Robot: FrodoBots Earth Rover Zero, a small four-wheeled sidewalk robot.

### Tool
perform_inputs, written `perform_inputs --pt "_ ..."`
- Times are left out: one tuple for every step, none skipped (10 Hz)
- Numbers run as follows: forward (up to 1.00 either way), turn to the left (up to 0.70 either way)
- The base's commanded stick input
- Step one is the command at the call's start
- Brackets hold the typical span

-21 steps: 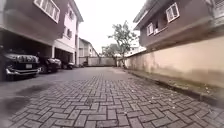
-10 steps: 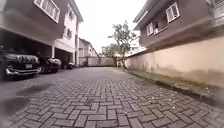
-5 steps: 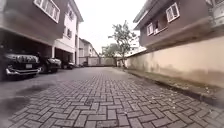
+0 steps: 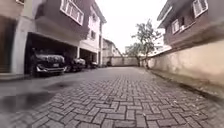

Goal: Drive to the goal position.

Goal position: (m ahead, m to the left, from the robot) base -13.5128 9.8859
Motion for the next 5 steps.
perform_inputs --pt "0.05 0.50" --pt "0.05 0.50" --pt "0.05 0.50" --pt "0.05 0.50" --pt "0.05 0.50"
